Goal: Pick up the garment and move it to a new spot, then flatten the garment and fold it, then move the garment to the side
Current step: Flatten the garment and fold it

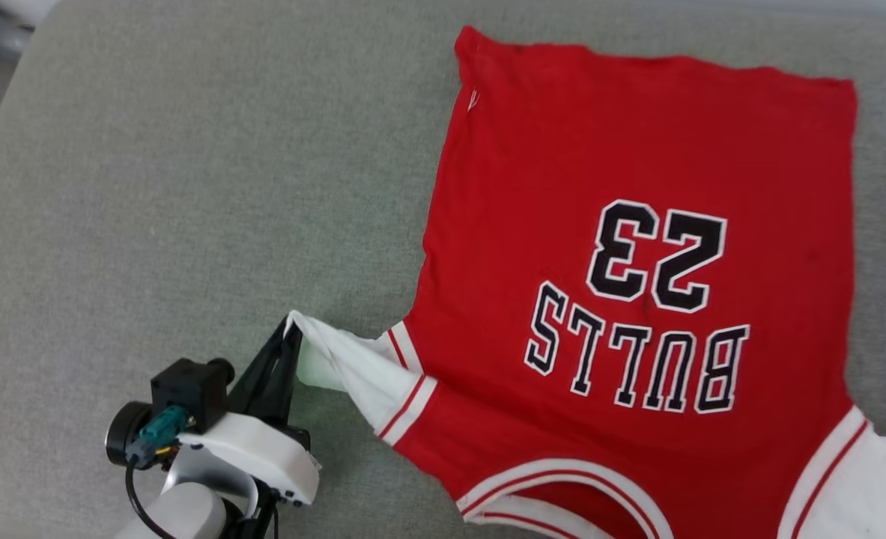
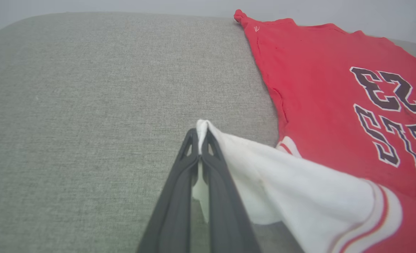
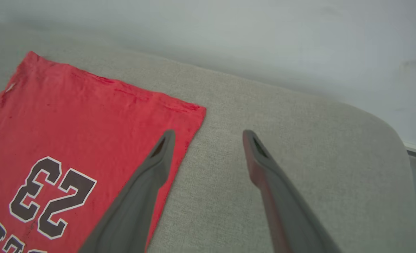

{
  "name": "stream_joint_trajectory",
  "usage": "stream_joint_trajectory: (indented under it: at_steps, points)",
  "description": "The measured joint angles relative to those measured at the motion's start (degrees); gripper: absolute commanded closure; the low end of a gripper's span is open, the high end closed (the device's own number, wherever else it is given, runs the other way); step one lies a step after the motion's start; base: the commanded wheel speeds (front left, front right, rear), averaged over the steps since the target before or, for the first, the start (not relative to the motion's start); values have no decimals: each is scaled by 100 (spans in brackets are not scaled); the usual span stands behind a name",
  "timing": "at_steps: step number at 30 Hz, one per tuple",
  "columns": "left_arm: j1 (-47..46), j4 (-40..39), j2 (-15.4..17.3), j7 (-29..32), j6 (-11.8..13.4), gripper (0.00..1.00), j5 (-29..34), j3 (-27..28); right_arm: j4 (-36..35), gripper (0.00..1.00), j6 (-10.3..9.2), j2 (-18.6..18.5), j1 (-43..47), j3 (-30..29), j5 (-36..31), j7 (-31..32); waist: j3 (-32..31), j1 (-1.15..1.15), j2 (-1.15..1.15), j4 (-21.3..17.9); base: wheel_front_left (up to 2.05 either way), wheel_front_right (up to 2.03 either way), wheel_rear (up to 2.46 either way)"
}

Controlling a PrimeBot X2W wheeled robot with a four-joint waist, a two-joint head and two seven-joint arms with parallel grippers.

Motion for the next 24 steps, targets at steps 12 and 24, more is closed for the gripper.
stream_joint_trajectory:
  at_steps: [12, 24]
  points:
    - [-363, -209, -397, -2, -147, 100, 403, 264, 1194, 0, 0, 498, -1762, 145, -783, 2001, 1127, 0, 0, 393, 0, 0, 0]
    - [-437, -146, -721, -22, -314, 100, 648, 515, 1747, 55, 0, 756, -1738, 29, -1055, 1855, 1627, -2, 0, 614, 0, 0, 0]
